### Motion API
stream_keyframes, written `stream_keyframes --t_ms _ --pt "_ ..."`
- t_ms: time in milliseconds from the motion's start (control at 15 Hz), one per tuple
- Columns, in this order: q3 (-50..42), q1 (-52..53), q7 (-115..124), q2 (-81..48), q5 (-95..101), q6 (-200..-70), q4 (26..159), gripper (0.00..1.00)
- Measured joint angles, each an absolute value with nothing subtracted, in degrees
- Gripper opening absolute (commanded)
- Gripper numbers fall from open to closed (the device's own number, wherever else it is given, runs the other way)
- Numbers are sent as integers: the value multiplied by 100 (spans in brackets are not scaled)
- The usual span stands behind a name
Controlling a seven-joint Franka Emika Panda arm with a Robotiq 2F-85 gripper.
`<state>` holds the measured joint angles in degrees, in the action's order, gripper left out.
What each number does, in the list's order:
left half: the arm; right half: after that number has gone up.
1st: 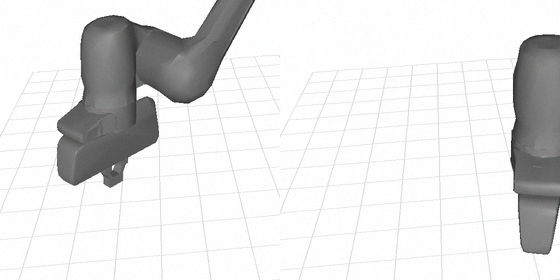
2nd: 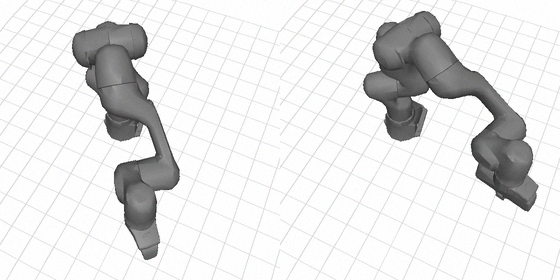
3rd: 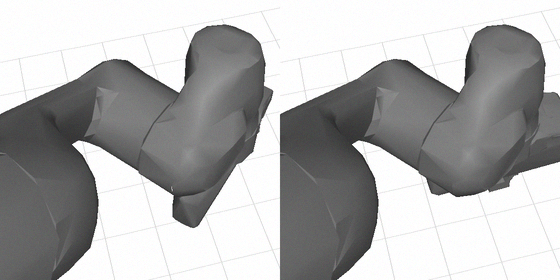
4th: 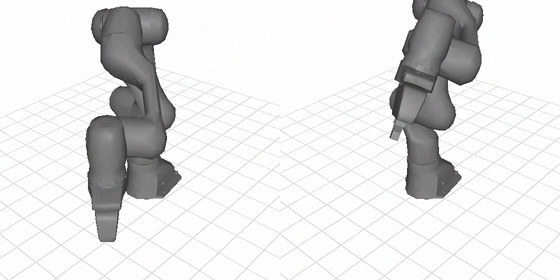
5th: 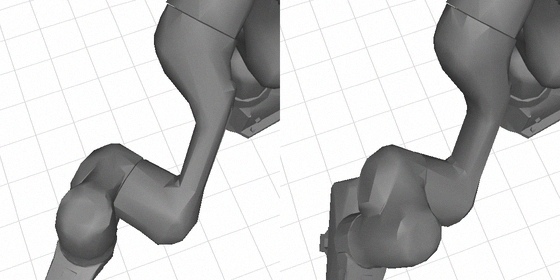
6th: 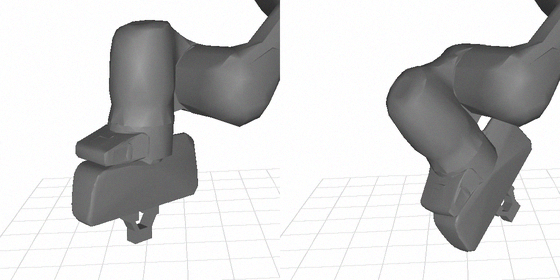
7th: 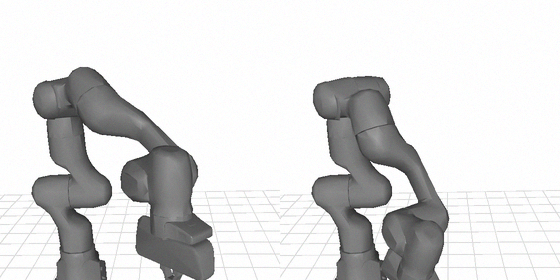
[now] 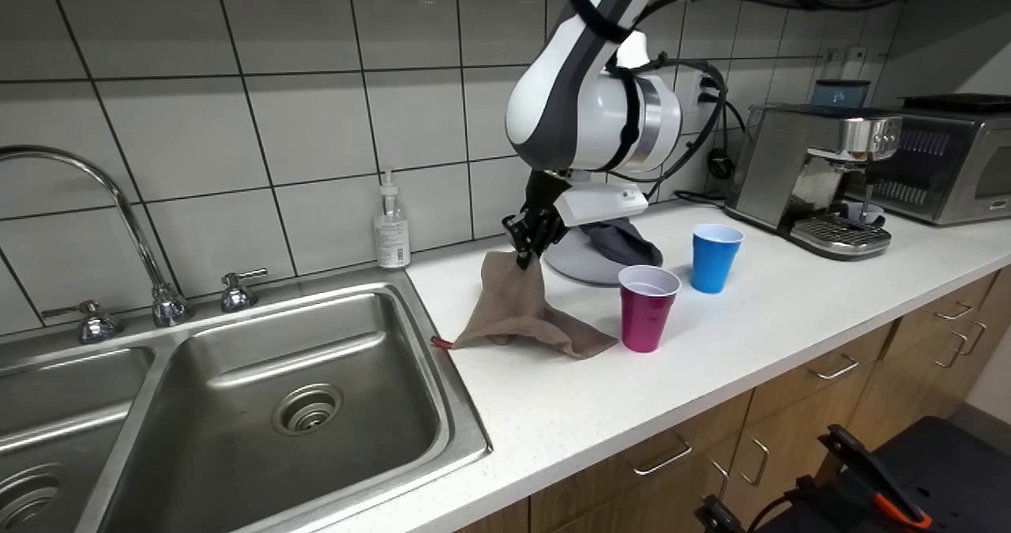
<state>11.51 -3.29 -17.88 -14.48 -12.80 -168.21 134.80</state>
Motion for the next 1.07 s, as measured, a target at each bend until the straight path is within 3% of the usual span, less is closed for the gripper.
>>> stream_keyframes --t_ms 400,1067 --pt "1127 -312 -1706 -1517 -1229 -16826 13354 98" --pt "985 -543 -1705 -1411 -1274 -16868 13204 100"
